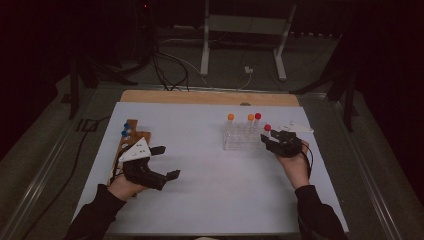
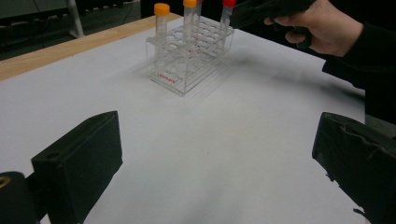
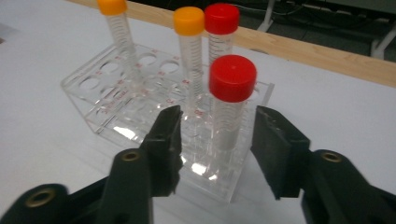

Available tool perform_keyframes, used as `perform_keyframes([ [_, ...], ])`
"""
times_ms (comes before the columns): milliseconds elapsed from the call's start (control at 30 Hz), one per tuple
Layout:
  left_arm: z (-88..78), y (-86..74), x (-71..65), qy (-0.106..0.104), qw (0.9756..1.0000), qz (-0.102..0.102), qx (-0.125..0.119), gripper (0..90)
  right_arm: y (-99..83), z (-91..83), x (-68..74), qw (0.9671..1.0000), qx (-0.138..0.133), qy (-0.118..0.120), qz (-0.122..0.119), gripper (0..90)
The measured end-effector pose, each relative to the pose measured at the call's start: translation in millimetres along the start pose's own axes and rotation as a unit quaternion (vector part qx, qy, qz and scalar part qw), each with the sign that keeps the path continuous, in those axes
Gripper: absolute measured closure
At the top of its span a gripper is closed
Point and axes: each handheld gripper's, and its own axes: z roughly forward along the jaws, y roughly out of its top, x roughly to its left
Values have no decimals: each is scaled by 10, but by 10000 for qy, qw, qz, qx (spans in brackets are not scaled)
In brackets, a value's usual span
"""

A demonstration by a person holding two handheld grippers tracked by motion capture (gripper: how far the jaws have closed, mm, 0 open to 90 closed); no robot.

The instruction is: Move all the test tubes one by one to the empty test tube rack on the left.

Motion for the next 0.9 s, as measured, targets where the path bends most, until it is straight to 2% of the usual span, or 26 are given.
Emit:
perform_keyframes([
  [100,5,-3,3,3,10000,0,14,25,-7,49,-28,10000,7,10,52,626],
  [333,11,-14,14,-20,10000,-26,45,25,-19,112,-53,10000,89,-19,41,736],
  [567,18,-21,25,-9,10000,-57,71,26,20,72,-36,9999,-29,-110,-50,751],
  [900,18,-20,26,-10,10000,-28,82,26,159,-150,21,9985,-422,-220,-264,752],
])
